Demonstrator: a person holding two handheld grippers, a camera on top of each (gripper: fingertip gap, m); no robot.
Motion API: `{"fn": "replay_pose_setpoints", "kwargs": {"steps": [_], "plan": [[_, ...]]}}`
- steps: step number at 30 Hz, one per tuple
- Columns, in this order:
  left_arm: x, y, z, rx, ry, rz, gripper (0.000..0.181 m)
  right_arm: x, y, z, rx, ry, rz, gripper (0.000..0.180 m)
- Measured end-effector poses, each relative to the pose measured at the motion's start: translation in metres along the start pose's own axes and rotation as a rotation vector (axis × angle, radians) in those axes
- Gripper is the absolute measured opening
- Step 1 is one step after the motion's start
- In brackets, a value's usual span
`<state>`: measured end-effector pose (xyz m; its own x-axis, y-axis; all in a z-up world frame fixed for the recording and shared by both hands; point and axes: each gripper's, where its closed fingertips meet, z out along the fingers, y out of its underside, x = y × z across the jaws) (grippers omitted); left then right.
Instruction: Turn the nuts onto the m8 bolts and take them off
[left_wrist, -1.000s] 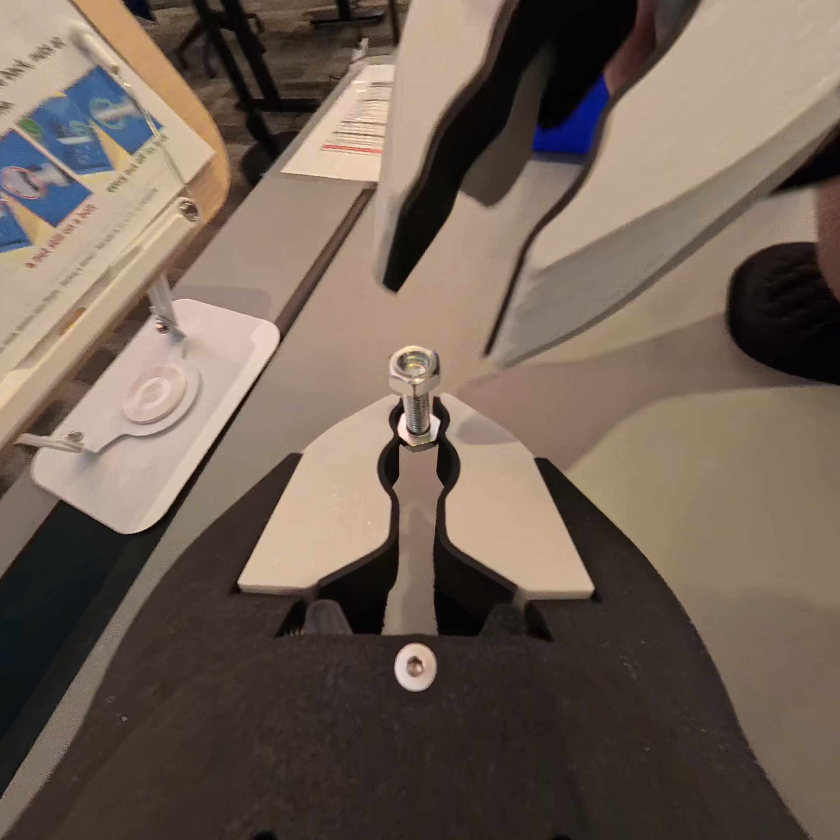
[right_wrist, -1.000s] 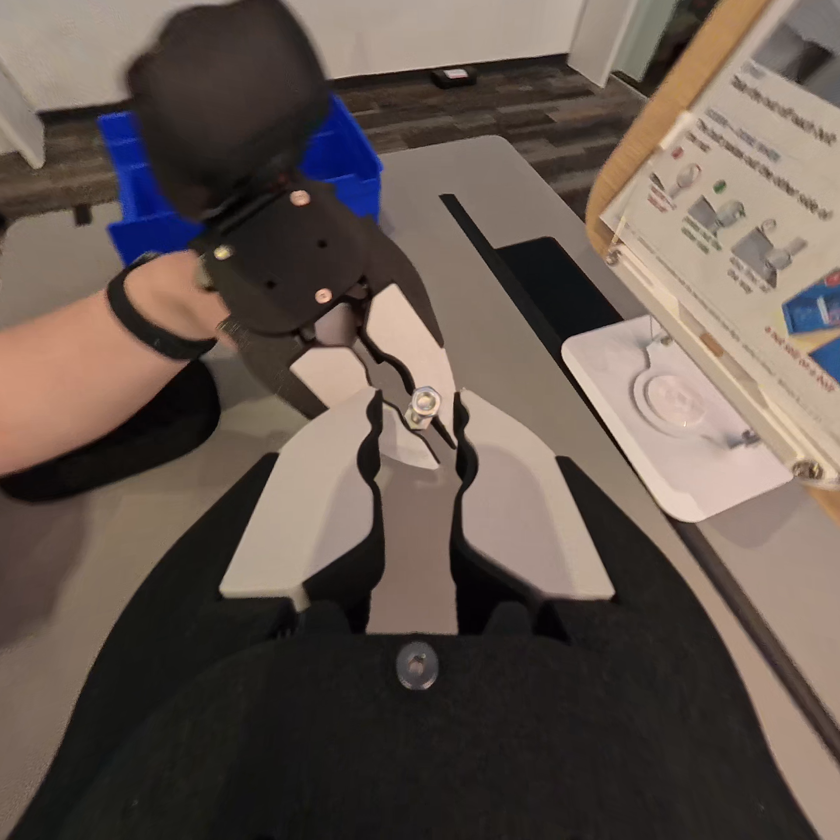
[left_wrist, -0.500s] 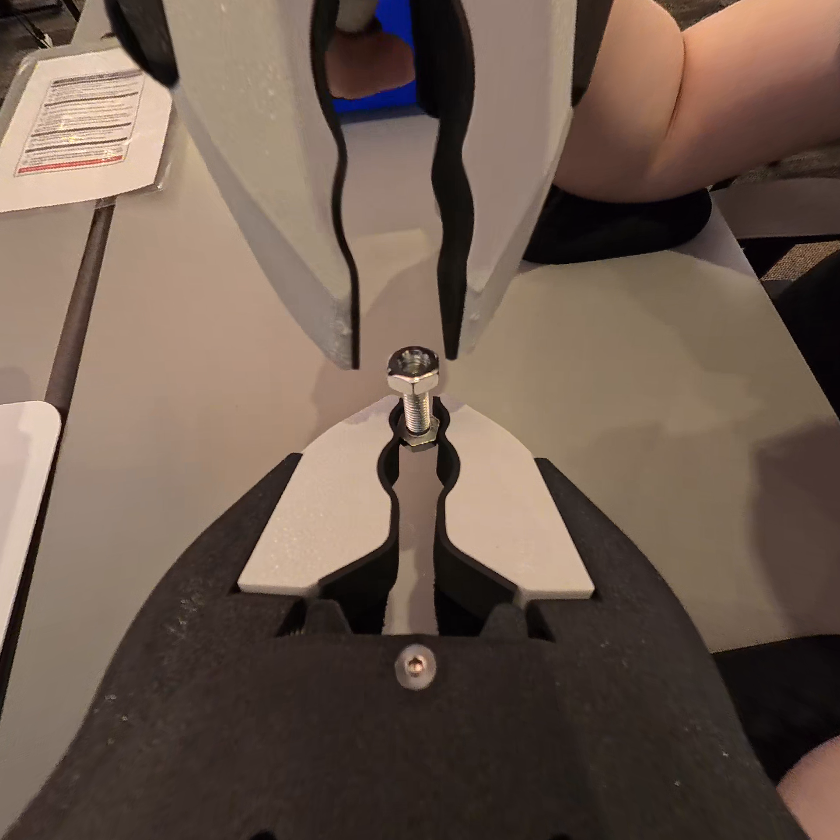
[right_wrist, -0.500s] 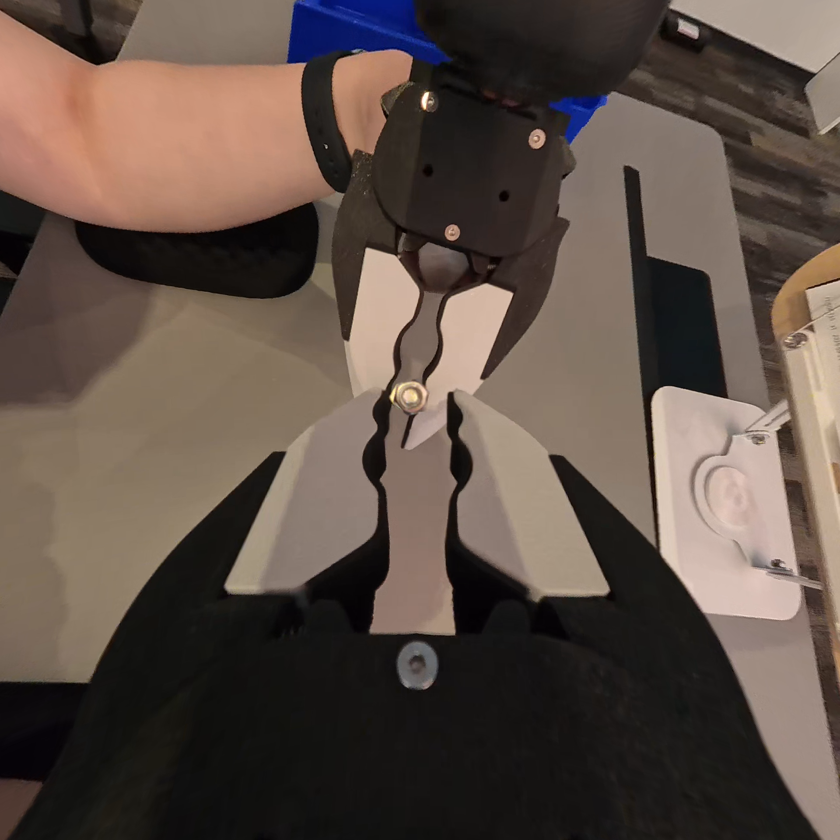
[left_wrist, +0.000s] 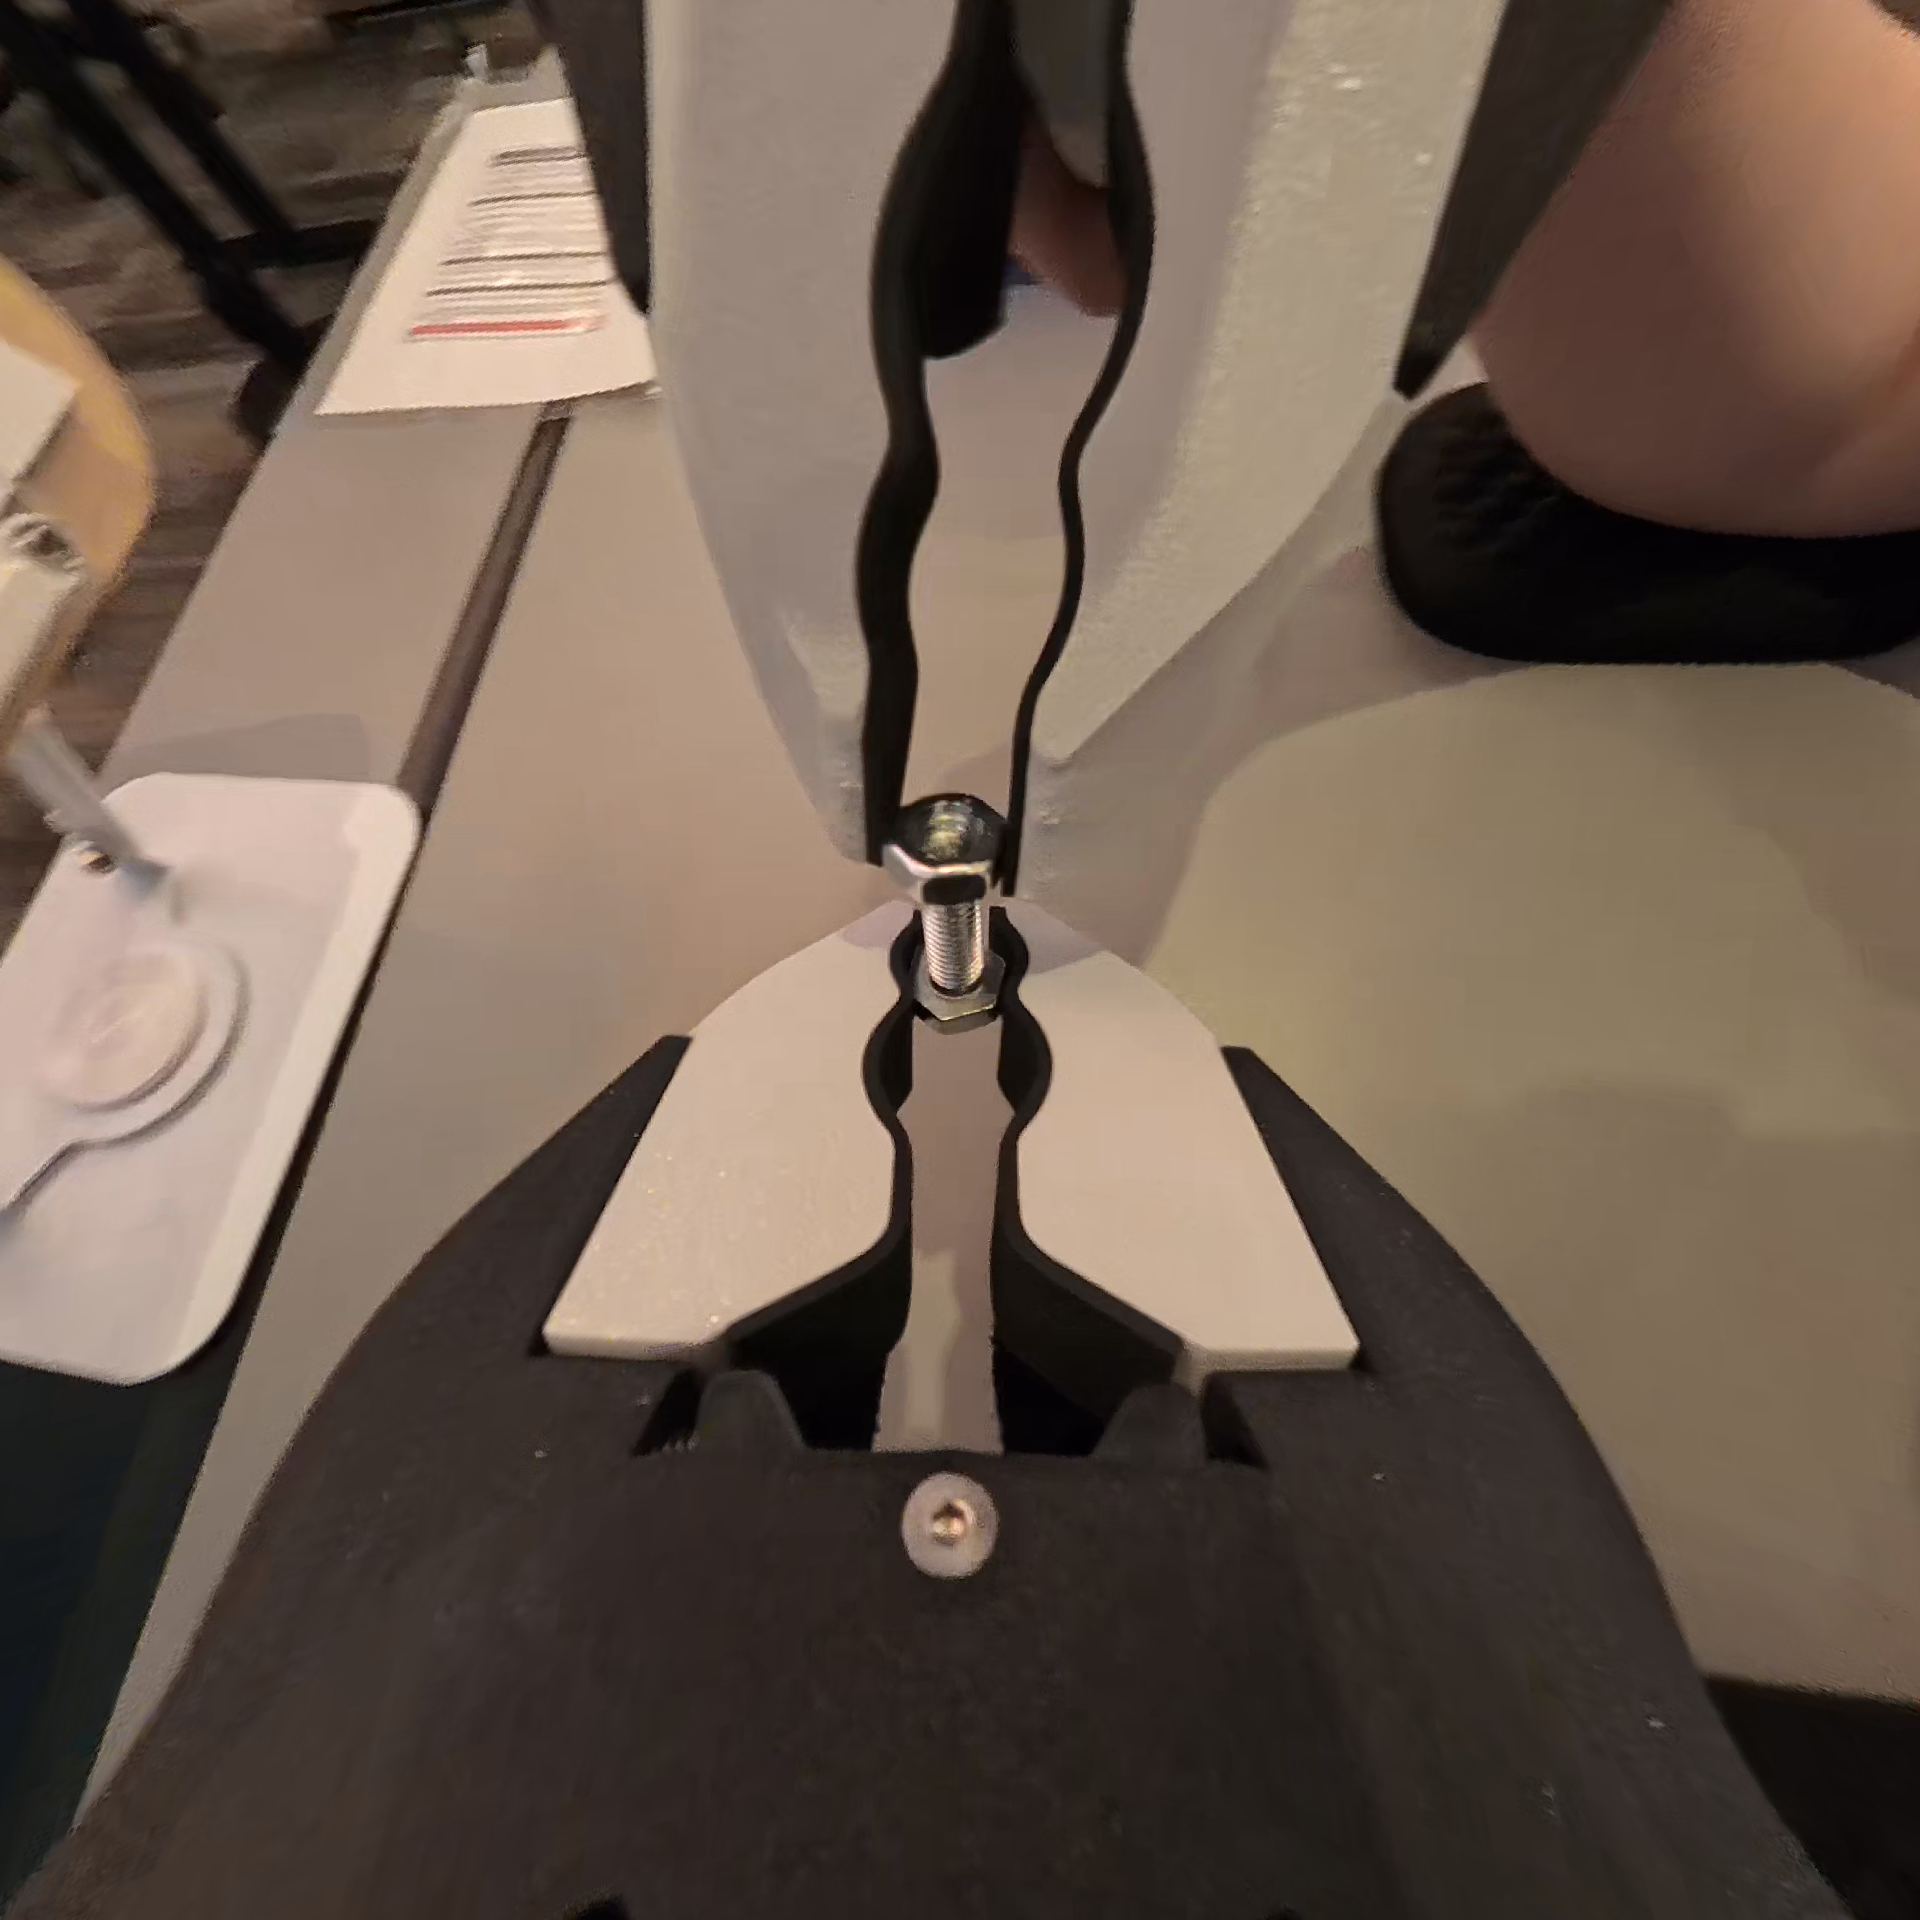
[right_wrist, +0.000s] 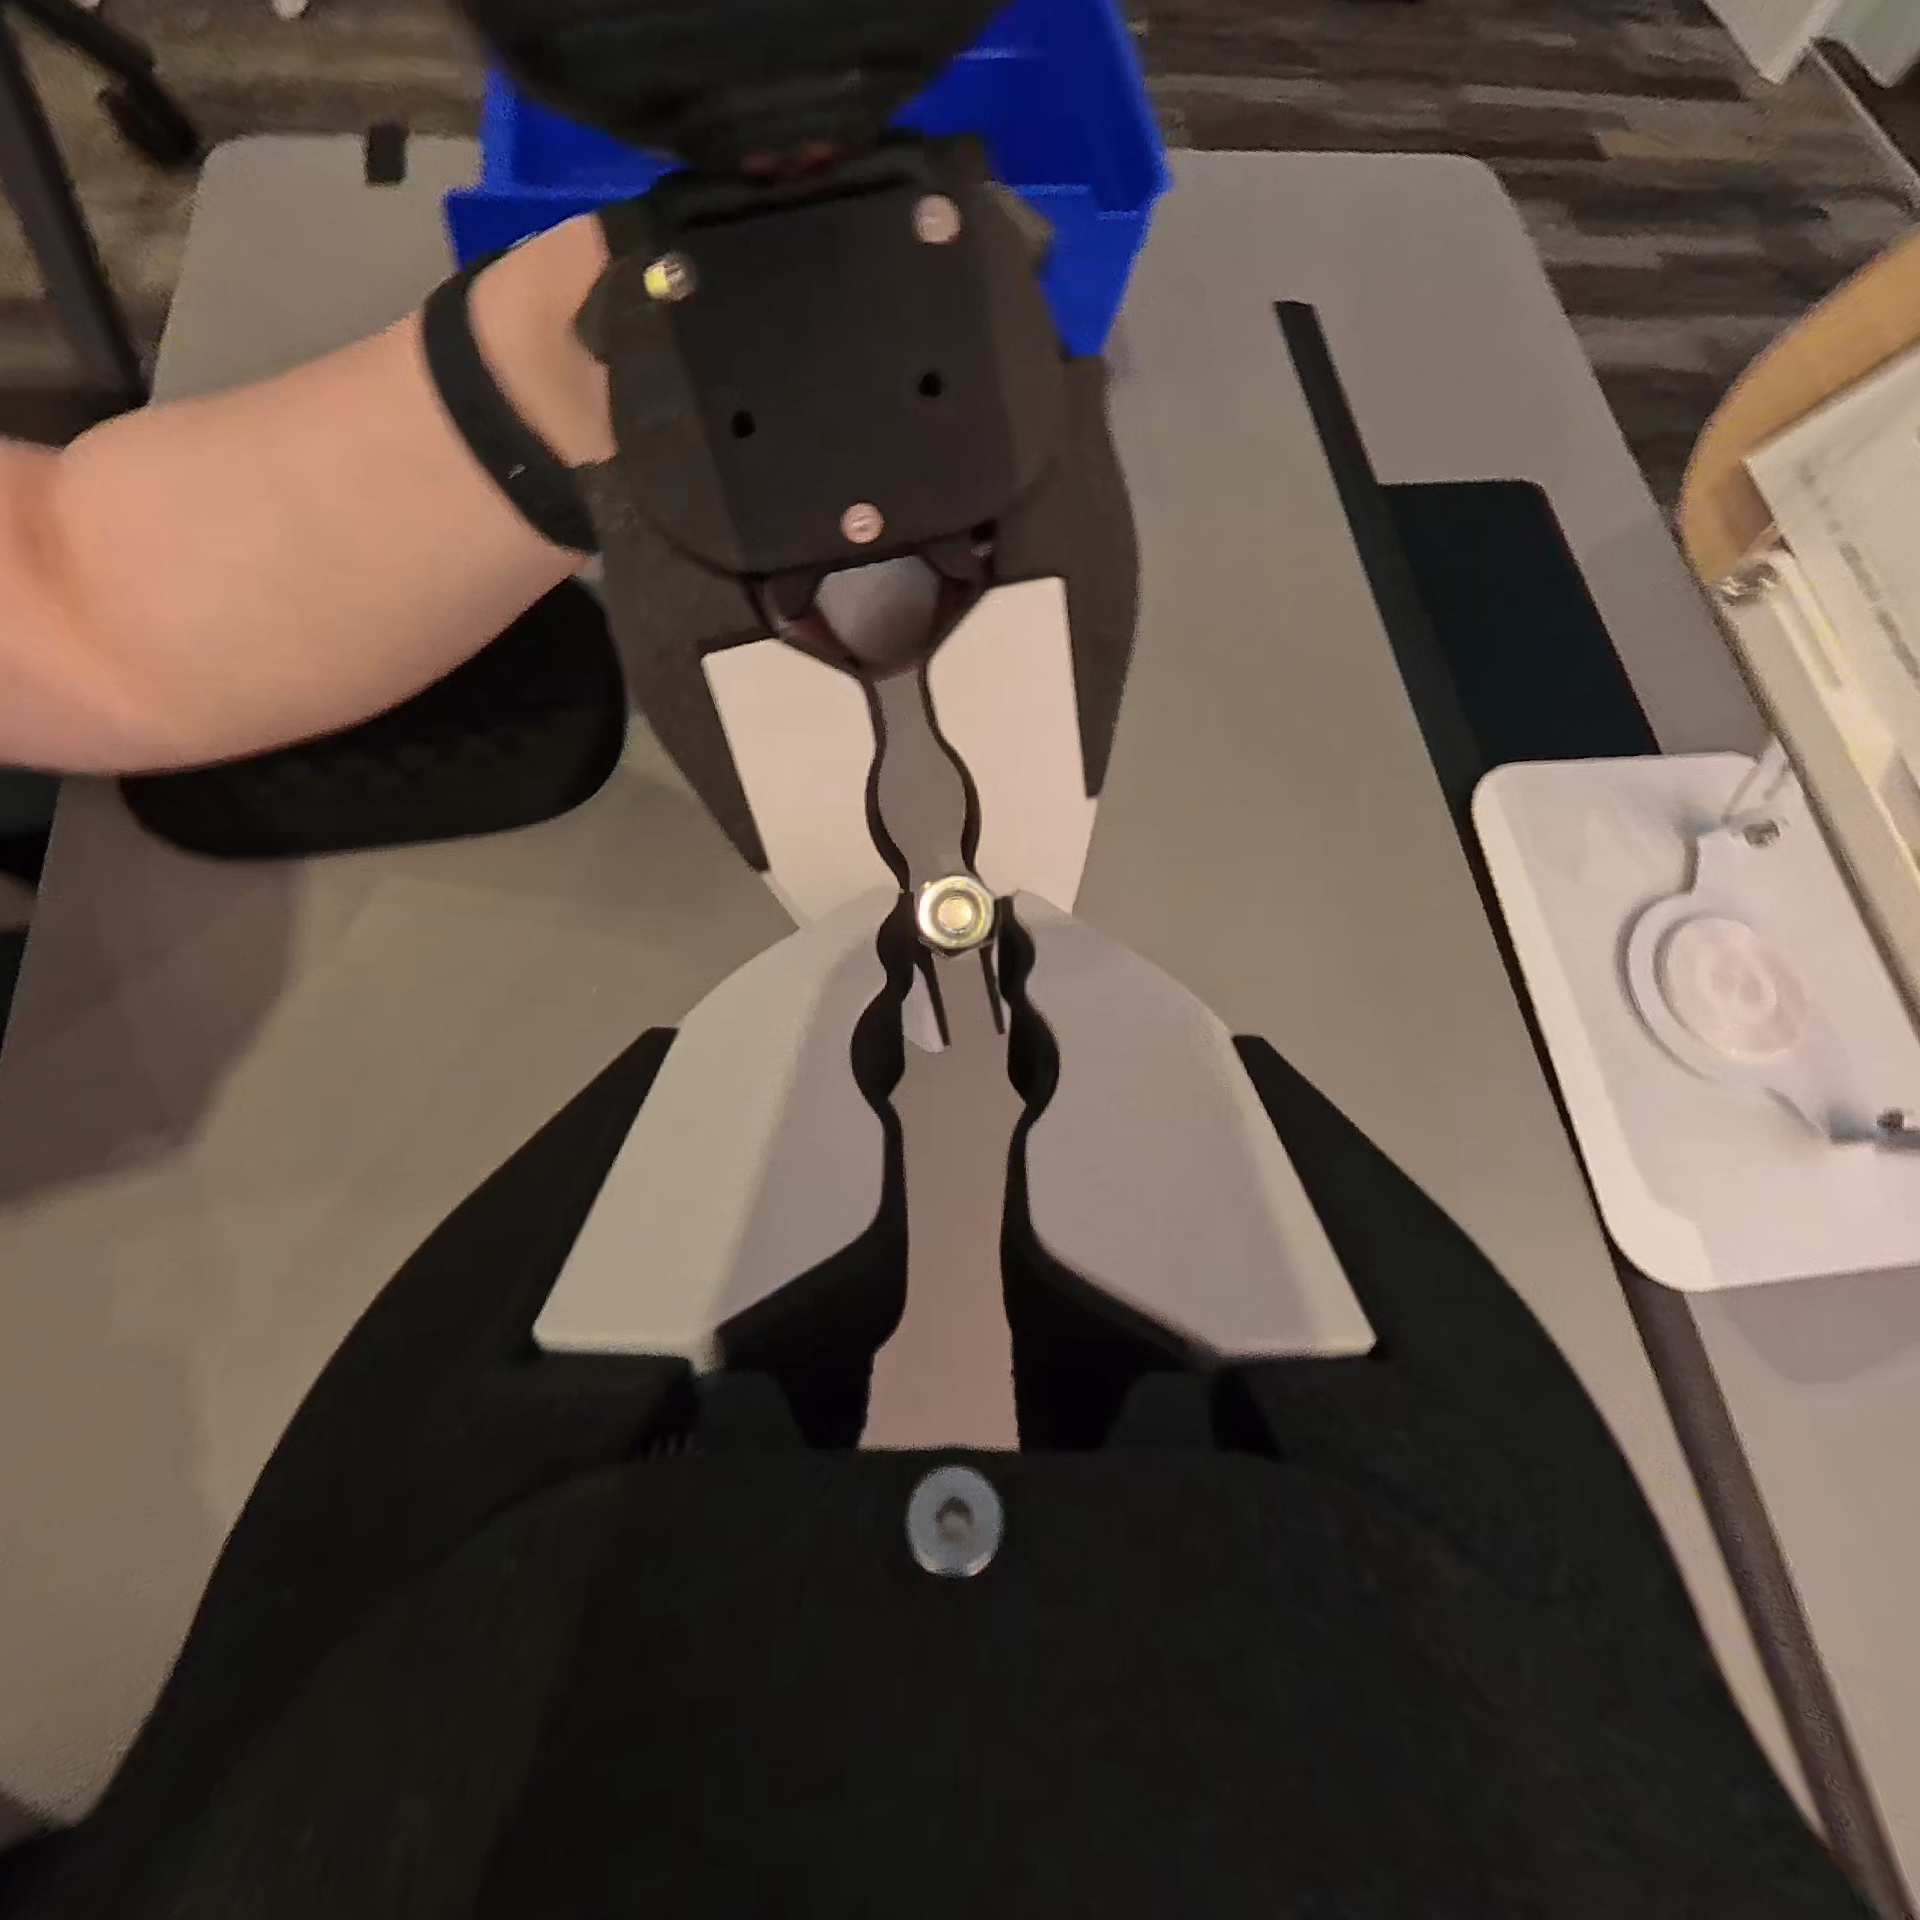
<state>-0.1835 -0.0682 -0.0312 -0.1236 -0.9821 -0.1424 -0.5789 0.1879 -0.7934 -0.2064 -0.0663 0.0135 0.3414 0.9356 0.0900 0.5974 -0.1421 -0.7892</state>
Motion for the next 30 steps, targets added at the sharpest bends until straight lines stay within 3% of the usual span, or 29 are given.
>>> {"fn": "replay_pose_setpoints", "kwargs": {"steps": [9,13,21,26,30], "plan": [[-0.05,0.008,-0.001,-0.096,-0.308,-0.117,0.011,0.04,-0.004,0.009,0.093,0.181,0.354,0.014],[-0.056,0.01,0.002,-0.135,-0.369,-0.125,0.011,0.045,-0.001,0.01,0.096,0.193,0.378,0.014],[-0.047,-0.009,-0.012,0.035,-0.26,-0.162,0.011,0.035,-0.027,-0.015,0.196,0.181,0.165,0.045],[-0.023,-0.043,-0.036,0.264,-0.098,-0.133,0.011,0.011,-0.063,-0.04,0.471,0.056,-0.01,0.044],[-0.012,-0.054,-0.044,0.312,-0.061,-0.095,0.011,-0.004,-0.073,-0.047,0.579,-0.063,-0.027,0.045]]}}
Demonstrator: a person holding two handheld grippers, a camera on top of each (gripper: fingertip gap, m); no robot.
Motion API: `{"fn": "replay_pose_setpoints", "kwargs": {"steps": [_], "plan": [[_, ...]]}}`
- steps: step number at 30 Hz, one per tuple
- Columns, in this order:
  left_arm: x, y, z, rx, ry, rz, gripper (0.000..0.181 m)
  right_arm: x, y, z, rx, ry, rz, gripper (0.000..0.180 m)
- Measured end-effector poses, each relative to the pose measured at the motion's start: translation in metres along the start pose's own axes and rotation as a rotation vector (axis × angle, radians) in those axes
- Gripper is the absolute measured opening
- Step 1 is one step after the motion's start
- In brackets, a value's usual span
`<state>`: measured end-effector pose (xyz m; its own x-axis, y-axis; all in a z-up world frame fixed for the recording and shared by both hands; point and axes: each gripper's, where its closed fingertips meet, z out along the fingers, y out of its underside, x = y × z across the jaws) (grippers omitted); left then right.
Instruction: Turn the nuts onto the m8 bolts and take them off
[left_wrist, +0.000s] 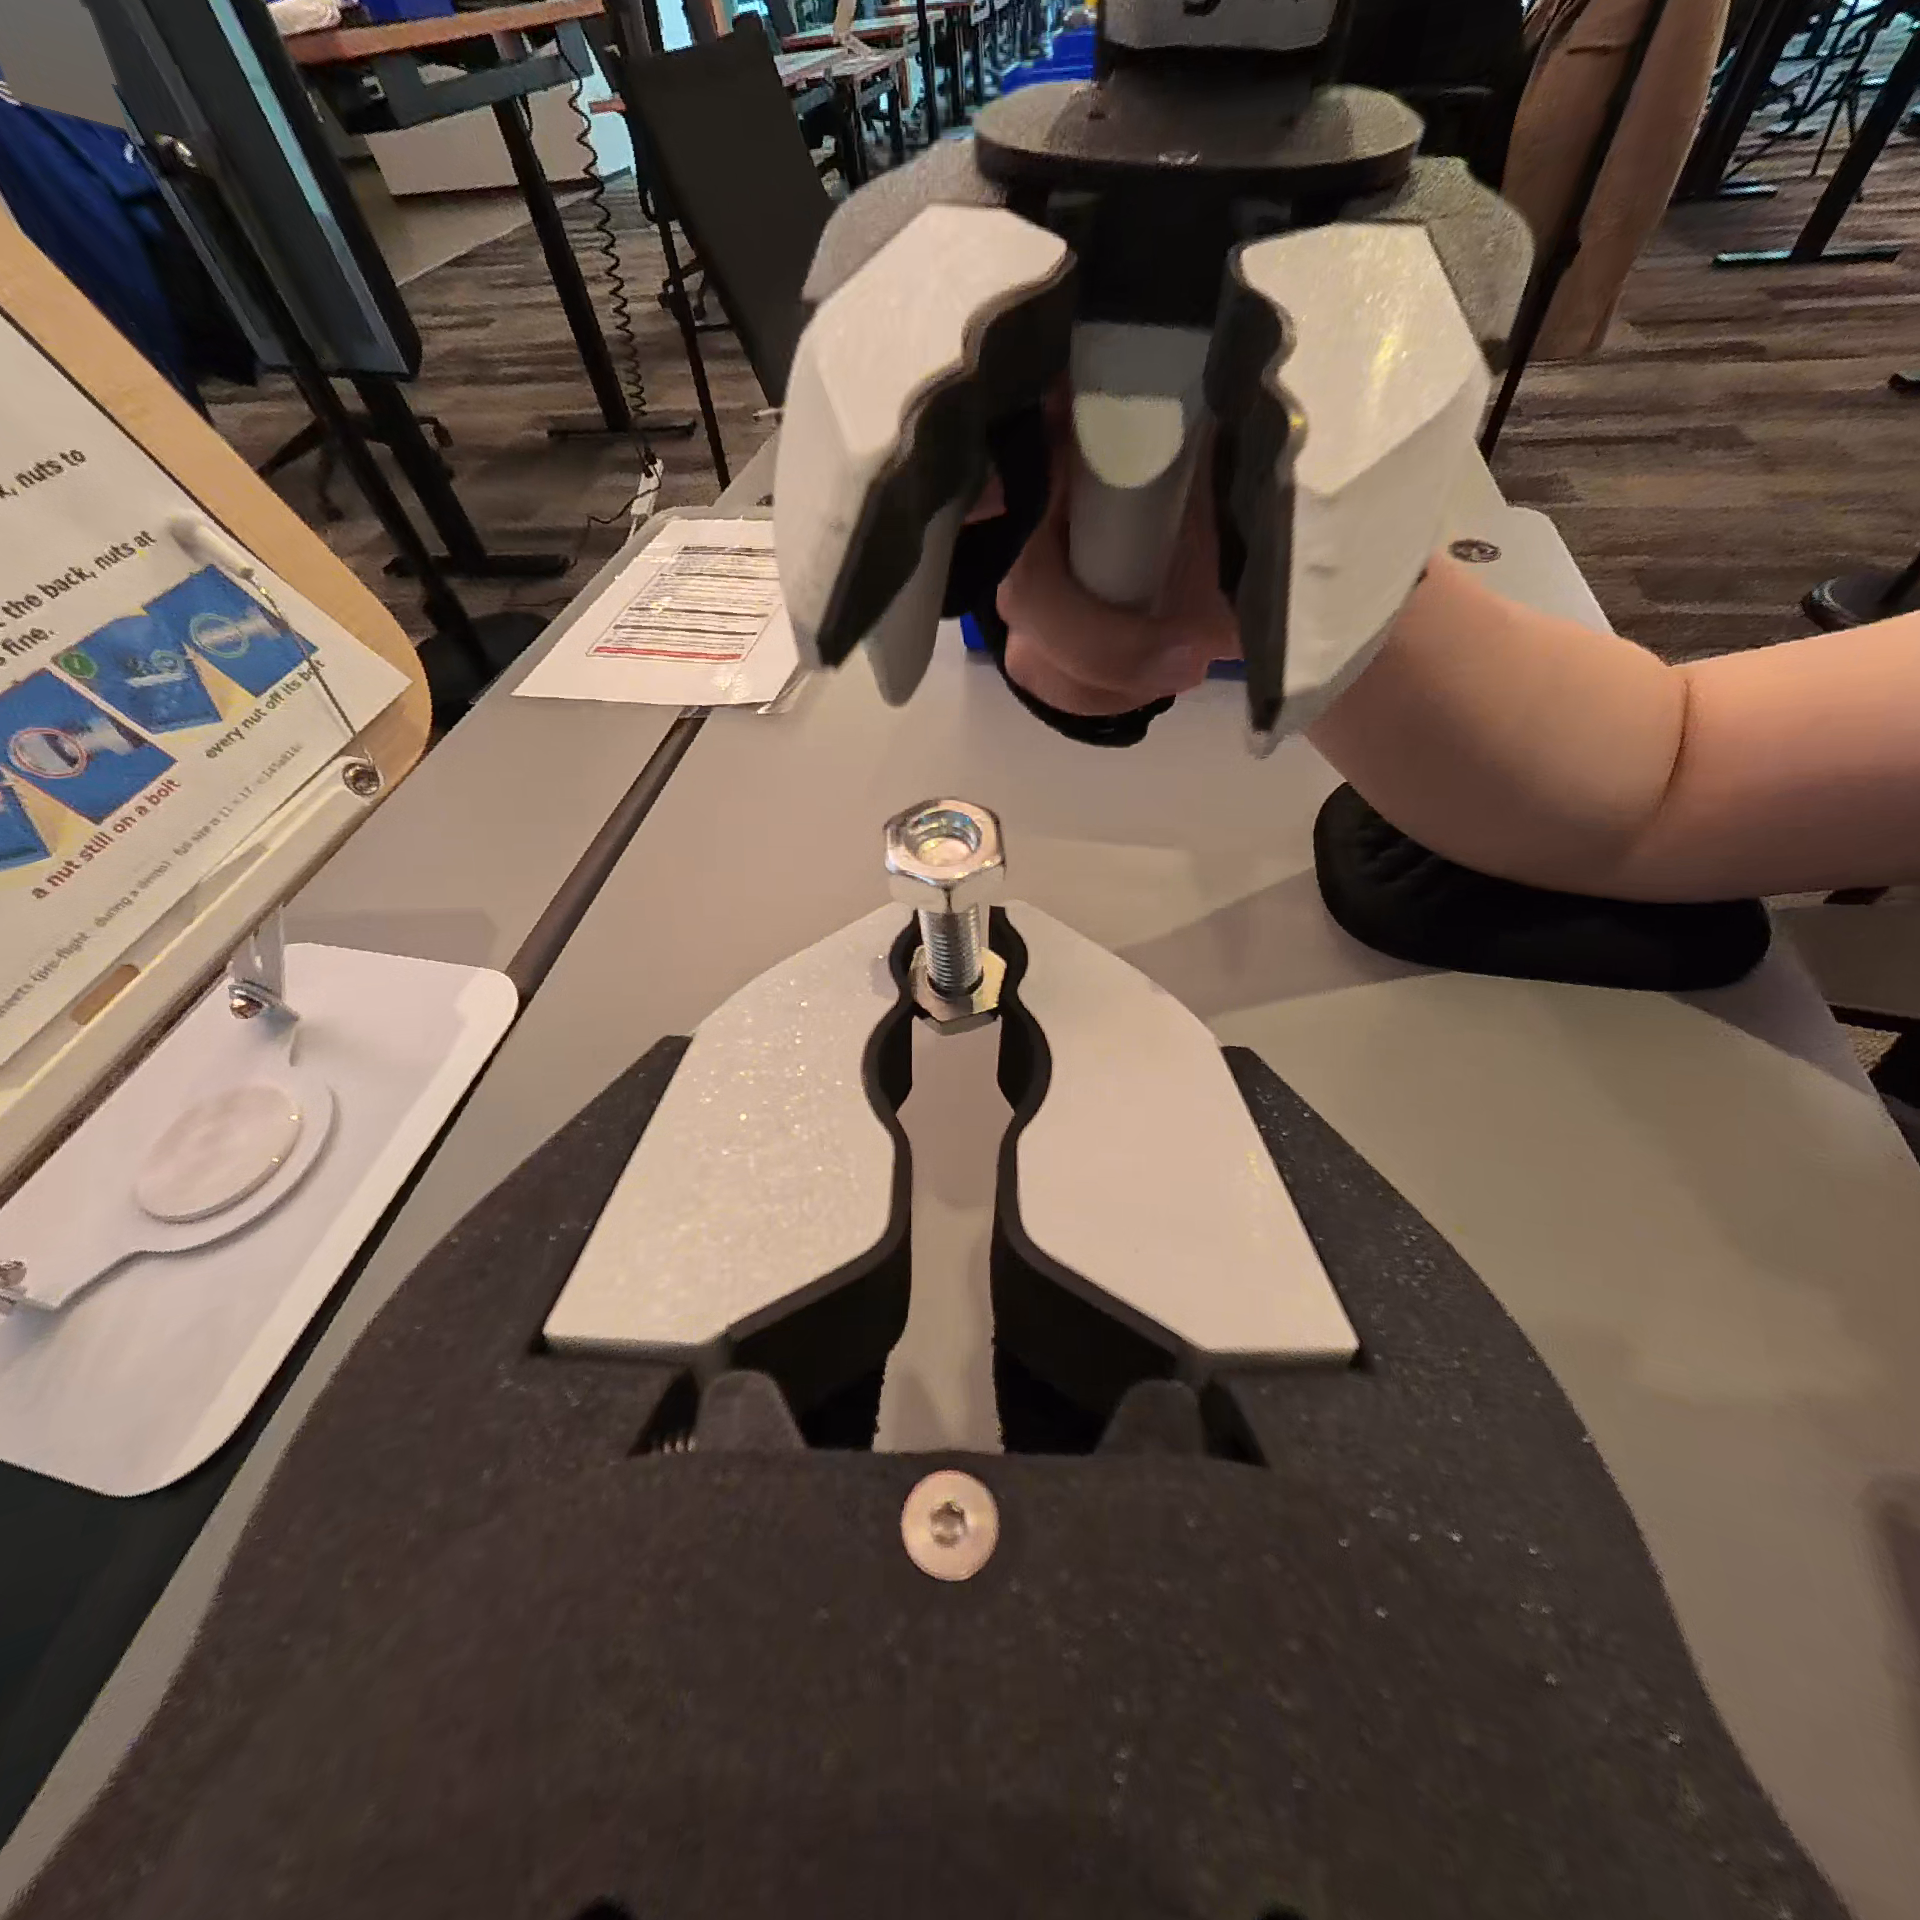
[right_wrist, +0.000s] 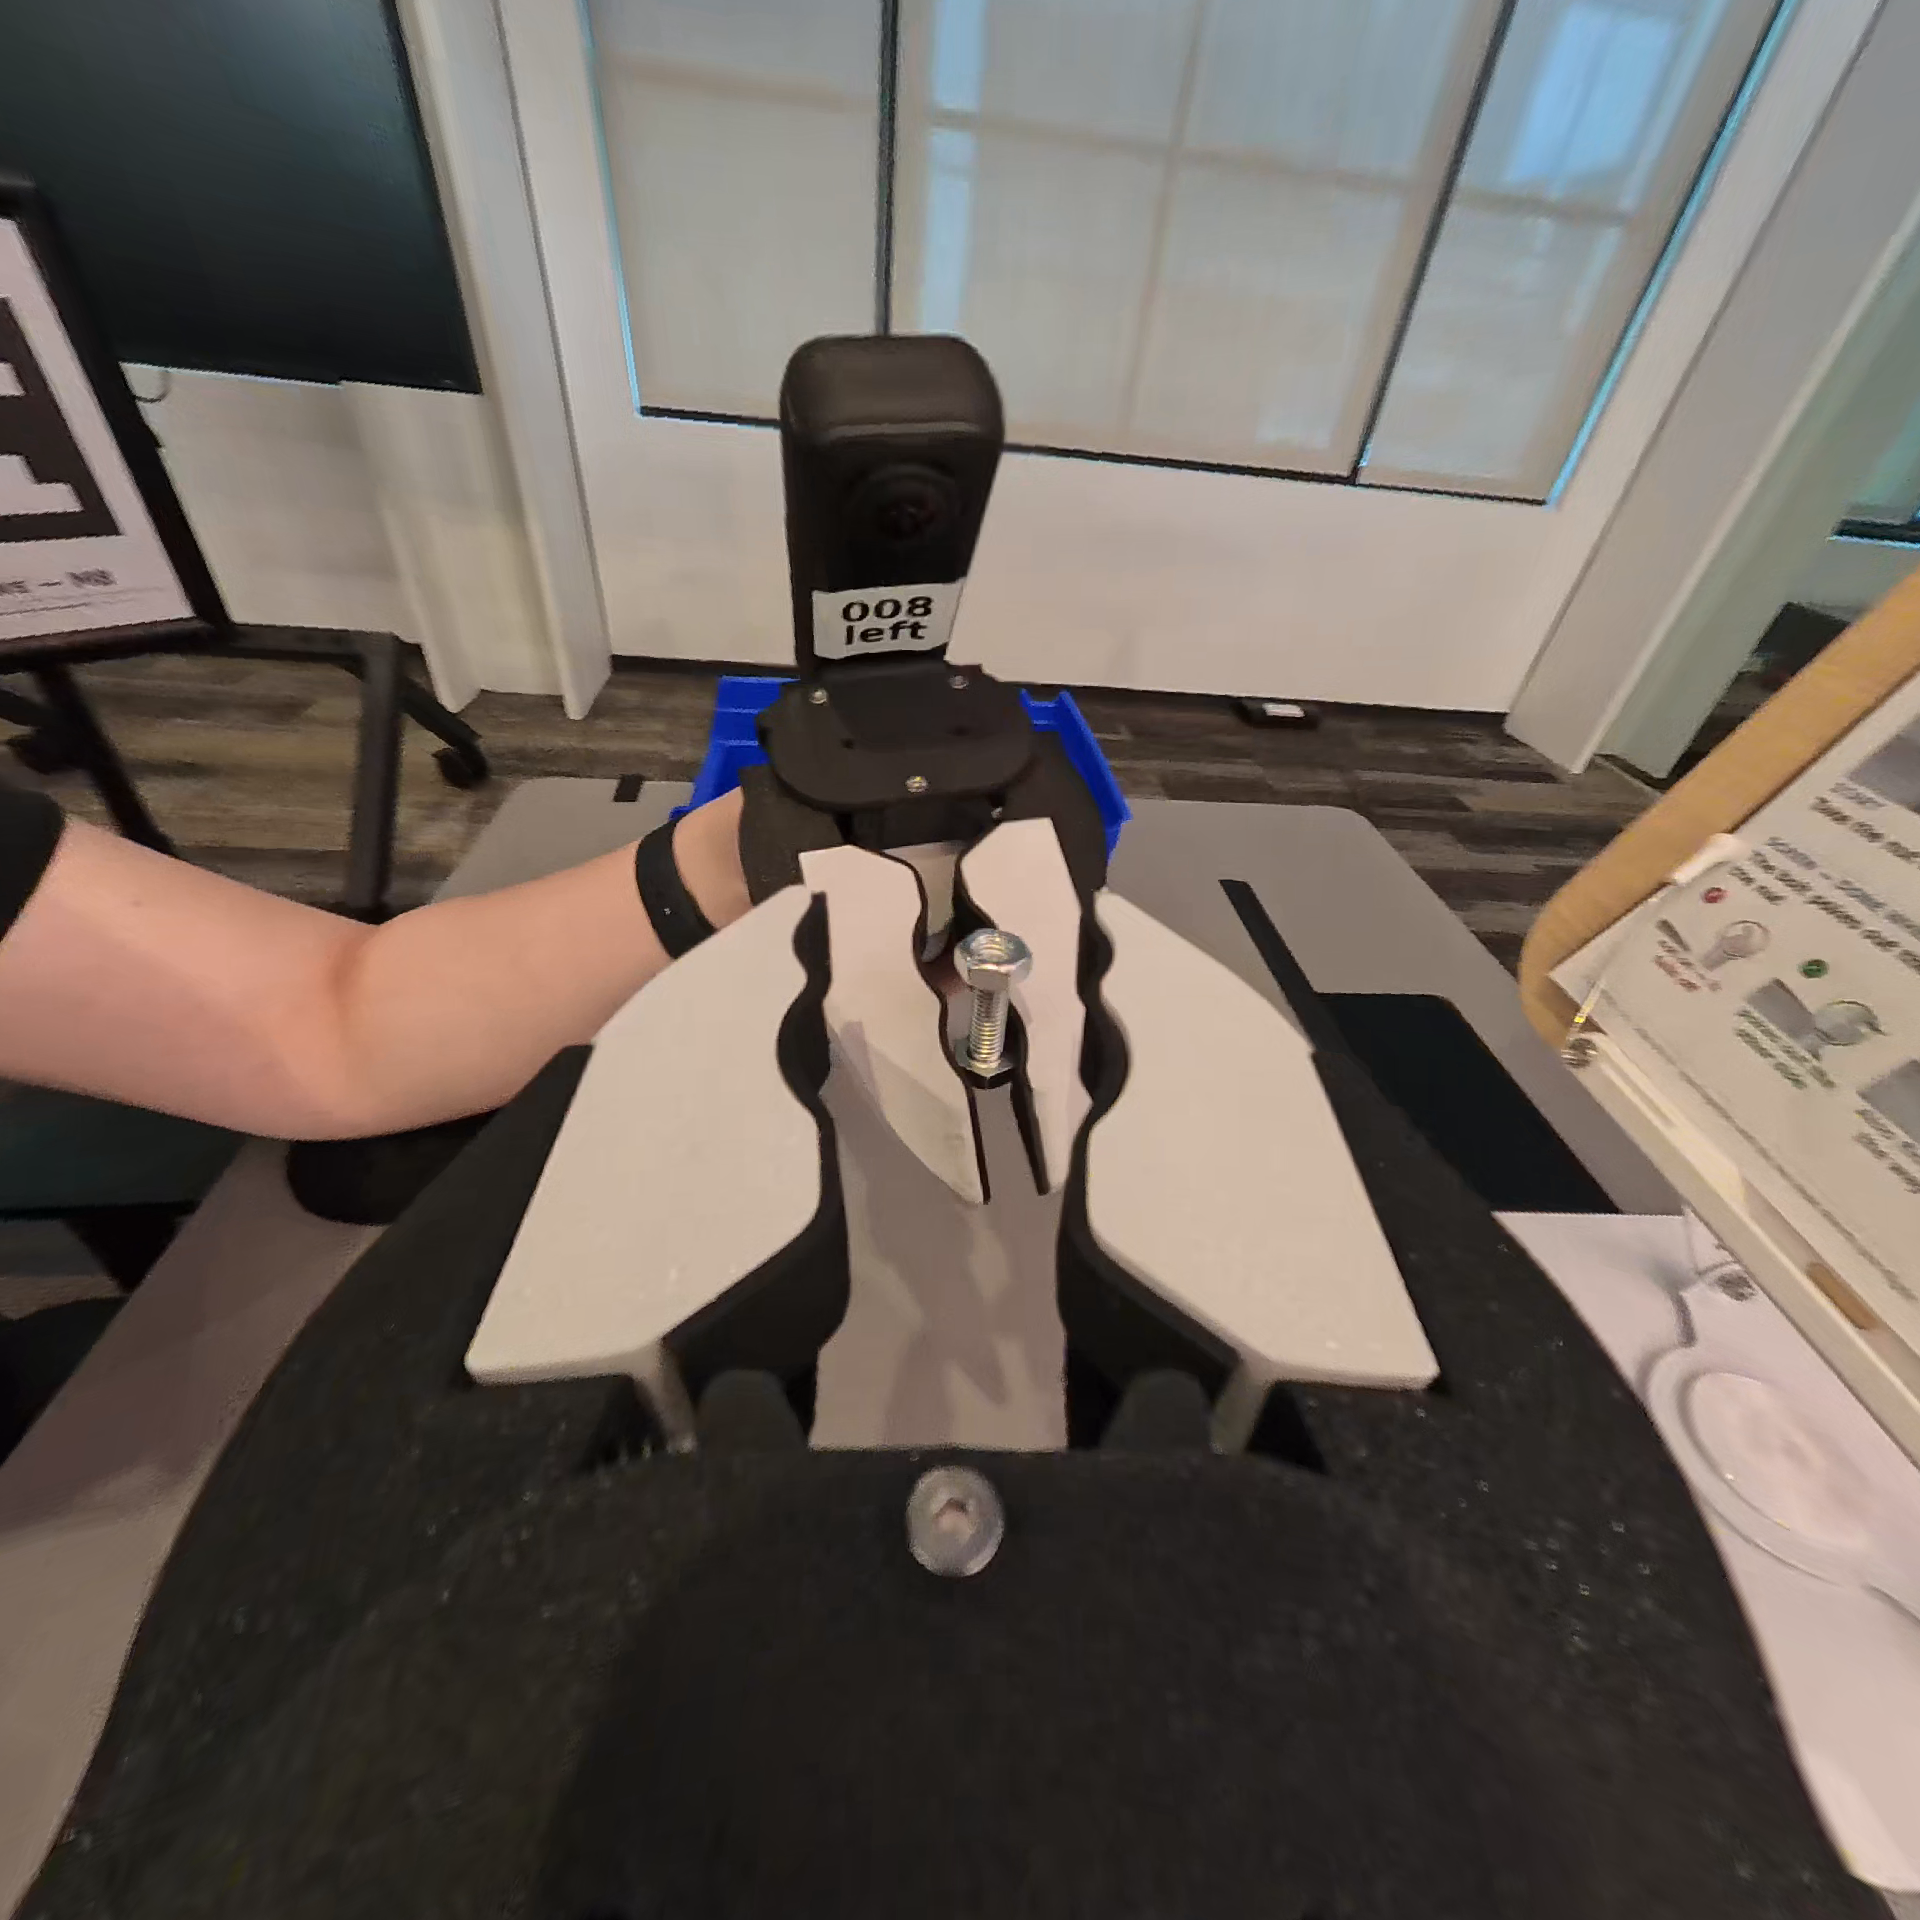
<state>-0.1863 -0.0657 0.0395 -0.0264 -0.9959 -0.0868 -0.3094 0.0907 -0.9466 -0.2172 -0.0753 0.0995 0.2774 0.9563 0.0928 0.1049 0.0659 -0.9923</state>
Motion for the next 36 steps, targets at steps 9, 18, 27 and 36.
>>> {"fn": "replay_pose_setpoints", "kwargs": {"steps": [9,18,27,36], "plan": [[0.005,-0.003,0.003,-0.007,0.013,0.003,0.011,-0.007,0.017,0.009,-0.097,-0.007,-0.107,0.045],[-0.003,-0.008,-0.009,0.032,-0.02,-0.025,0.011,-0.006,0.016,0.005,-0.131,0.029,-0.164,0.042],[0.003,-0.004,-0.002,-0.012,-0.011,0.003,0.011,-0.008,0.019,0.01,-0.144,0.028,-0.185,0.043],[0.001,-0.003,-0.003,-0.01,-0.012,-0.011,0.011,-0.008,0.016,0.008,-0.134,0.034,-0.192,0.041]]}}
